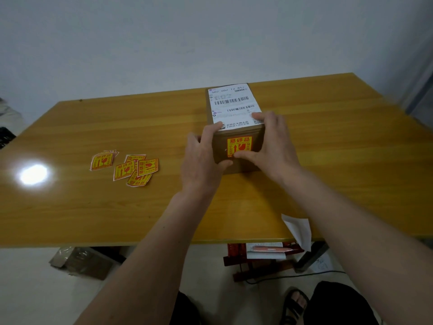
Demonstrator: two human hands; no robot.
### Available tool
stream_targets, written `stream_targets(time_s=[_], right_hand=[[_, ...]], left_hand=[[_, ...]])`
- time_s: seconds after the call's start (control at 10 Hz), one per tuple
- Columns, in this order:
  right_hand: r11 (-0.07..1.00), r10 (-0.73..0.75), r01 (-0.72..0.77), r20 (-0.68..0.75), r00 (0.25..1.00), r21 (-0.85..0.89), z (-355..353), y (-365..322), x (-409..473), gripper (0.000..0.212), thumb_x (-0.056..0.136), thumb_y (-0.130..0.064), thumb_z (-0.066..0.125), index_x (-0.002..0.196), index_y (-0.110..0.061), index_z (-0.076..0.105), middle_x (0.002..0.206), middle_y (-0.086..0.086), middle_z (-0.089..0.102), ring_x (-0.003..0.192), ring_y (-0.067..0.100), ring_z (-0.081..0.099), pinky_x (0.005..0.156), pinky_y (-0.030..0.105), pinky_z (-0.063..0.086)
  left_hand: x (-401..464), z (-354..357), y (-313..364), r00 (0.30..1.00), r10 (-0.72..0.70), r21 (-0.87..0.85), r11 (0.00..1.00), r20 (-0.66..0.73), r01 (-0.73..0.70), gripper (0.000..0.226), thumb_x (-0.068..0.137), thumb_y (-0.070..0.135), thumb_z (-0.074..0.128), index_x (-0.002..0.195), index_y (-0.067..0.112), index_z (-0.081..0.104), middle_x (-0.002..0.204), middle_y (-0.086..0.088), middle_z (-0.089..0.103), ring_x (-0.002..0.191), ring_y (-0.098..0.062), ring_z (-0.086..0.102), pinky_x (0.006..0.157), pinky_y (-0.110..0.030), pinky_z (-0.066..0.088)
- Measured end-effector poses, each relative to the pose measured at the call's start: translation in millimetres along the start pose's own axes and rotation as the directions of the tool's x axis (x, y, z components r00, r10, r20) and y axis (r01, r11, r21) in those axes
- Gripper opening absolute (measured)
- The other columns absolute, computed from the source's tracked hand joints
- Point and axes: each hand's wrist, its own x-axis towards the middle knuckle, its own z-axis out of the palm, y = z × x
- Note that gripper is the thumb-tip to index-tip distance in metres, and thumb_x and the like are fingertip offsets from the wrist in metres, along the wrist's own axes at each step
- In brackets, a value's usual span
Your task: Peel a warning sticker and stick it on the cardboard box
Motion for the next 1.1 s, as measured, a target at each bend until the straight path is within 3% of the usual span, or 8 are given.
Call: stream_targets(time_s=[0.2, 0.5, 0.7, 0.8, 0.9, 1.0, 1.1], right_hand=[[0.999, -0.038, 0.038, 0.03, 0.999, -0.026, -6.1, 1.0, 3.3, 0.083, 0.063, -0.029, 0.085, 0.131, -0.02, 0.038, 0.132, 0.008, 0.042, 0.124, 0.022, 0.042, 0.097, 0.034, 0.044], [1.0, -0.027, 0.028, 0.121, 0.992, -0.013, -18.1, 0.2, 4.5, 0.074, 0.069, -0.018, 0.081, 0.129, -0.02, 0.038, 0.133, 0.006, 0.041, 0.124, 0.021, 0.044, 0.093, 0.032, 0.043], [0.992, 0.004, -0.025, 0.168, 0.986, 0.124, -27.5, 0.2, 8.2, 0.043, 0.087, -0.028, 0.064, 0.126, -0.022, 0.047, 0.126, 0.006, 0.046, 0.113, 0.021, 0.05, 0.093, 0.036, 0.045], [0.993, 0.017, -0.04, 0.195, 0.981, 0.114, -32.3, -3.9, 7.4, 0.038, 0.092, -0.028, 0.056, 0.128, -0.022, 0.047, 0.127, 0.008, 0.046, 0.114, 0.022, 0.05, 0.085, 0.028, 0.038], [0.995, 0.047, -0.067, 0.236, 0.971, 0.077, -36.0, -5.9, 4.3, 0.042, 0.094, -0.02, 0.053, 0.134, -0.027, 0.043, 0.138, 0.007, 0.043, 0.124, 0.025, 0.047, 0.093, 0.033, 0.041], [0.994, 0.102, -0.086, 0.254, 0.962, -0.072, -48.5, -13.1, -4.3, 0.054, 0.094, -0.012, 0.051, 0.141, -0.033, 0.036, 0.143, 0.006, 0.038, 0.132, 0.027, 0.037, 0.102, 0.04, 0.038], [0.969, 0.111, -0.057, 0.216, 0.97, -0.242, -61.3, -21.1, -12.8, 0.049, 0.095, -0.012, 0.046, 0.141, -0.025, 0.036, 0.142, 0.01, 0.038, 0.132, 0.028, 0.034, 0.1, 0.041, 0.037]], left_hand=[[1.1, -0.5, 0.1, 1.0, 0.001, -0.012, 1.0, -0.018, -0.001, 0.068, 0.074, 0.028, 0.076, 0.132, 0.033, 0.04, 0.116, -0.007, 0.046, 0.102, -0.022, 0.054, 0.069, -0.031, 0.046], [1.5, -6.0, 3.0, 1.0, -0.003, 0.014, 1.0, 0.026, 0.003, 0.07, 0.074, 0.021, 0.076, 0.131, 0.033, 0.038, 0.117, -0.007, 0.046, 0.102, -0.023, 0.056, 0.074, -0.034, 0.051], [2.4, -9.1, 9.5, 1.0, -0.026, -0.025, 0.999, 0.008, 0.026, 0.045, 0.087, 0.037, 0.059, 0.129, 0.033, 0.042, 0.113, -0.007, 0.048, 0.093, -0.02, 0.054, 0.07, -0.031, 0.045], [0.6, -13.3, 16.1, 0.999, -0.048, -0.017, 0.999, 0.018, 0.049, 0.036, 0.093, 0.04, 0.047, 0.128, 0.033, 0.042, 0.111, -0.006, 0.048, 0.088, -0.019, 0.051, 0.071, -0.033, 0.046], [2.2, -17.6, 14.7, 0.992, -0.08, -0.041, 0.996, 0.093, 0.084, 0.036, 0.095, 0.034, 0.046, 0.13, 0.036, 0.04, 0.115, -0.008, 0.049, 0.096, -0.024, 0.055, 0.08, -0.042, 0.053], [1.4, -30.9, 13.1, 0.963, -0.09, -0.158, 0.978, 0.254, 0.133, 0.052, 0.092, 0.019, 0.053, 0.134, 0.042, 0.033, 0.128, -0.009, 0.052, 0.111, -0.024, 0.054, 0.091, -0.047, 0.051], [-6.8, -46.2, 6.9, 0.958, -0.109, -0.025, 0.992, 0.266, 0.12, 0.06, 0.09, 0.014, 0.055, 0.14, 0.036, 0.03, 0.124, -0.004, 0.06, 0.111, -0.024, 0.058, 0.092, -0.046, 0.049]])
